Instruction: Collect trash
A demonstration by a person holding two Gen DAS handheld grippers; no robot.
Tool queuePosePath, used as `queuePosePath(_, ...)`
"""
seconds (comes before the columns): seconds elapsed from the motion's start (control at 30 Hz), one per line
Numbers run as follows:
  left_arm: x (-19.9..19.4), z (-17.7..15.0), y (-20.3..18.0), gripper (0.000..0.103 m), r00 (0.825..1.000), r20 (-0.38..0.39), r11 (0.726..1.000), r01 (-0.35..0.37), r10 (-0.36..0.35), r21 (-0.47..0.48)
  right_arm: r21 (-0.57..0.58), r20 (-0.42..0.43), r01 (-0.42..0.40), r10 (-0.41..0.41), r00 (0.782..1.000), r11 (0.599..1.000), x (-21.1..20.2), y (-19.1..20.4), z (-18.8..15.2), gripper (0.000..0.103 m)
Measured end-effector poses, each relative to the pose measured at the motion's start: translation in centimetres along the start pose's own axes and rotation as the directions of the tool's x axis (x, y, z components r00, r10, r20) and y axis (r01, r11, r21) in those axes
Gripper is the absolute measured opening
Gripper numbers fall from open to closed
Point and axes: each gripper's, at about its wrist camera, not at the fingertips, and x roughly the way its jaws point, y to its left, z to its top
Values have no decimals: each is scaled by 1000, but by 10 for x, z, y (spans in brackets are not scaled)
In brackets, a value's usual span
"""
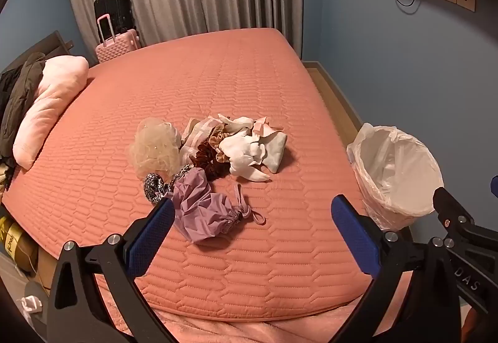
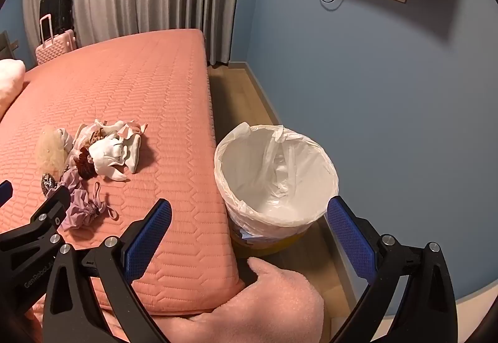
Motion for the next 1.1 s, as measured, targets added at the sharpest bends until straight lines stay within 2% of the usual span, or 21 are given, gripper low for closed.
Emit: queuePosePath(1.1,-5,4,1,96,1000,12,1000,1,-1,-9,15,9,6,-6,1000,1000,-5,-9,8,97)
